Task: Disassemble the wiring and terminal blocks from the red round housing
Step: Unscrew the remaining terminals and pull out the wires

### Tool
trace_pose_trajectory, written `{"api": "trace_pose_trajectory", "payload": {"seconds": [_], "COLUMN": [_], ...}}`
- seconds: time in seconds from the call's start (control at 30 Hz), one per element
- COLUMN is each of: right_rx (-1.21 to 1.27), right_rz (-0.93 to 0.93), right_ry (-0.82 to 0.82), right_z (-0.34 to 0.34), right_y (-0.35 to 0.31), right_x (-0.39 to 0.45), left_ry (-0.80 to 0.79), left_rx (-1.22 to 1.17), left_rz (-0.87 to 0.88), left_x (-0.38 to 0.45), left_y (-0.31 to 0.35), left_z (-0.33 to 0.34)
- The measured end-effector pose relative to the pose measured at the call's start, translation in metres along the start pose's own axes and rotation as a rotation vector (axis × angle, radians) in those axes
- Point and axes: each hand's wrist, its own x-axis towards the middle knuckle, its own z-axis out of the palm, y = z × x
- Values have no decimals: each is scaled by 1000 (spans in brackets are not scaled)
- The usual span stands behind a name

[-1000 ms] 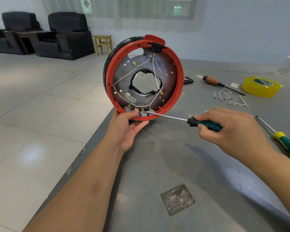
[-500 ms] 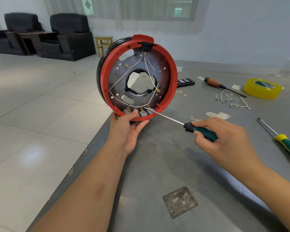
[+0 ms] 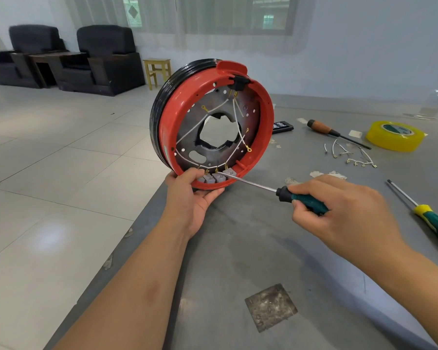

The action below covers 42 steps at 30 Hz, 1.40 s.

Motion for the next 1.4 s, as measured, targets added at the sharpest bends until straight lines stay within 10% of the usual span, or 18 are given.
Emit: {"api": "trace_pose_trajectory", "payload": {"seconds": [1.4], "right_rx": [-115], "right_rz": [-65], "right_ry": [-350], "right_z": [-54], "right_y": [4], "right_x": [109], "left_ry": [-14], "left_rx": [125], "left_rz": [38], "left_x": [0], "left_y": [-2], "left_z": [2]}}
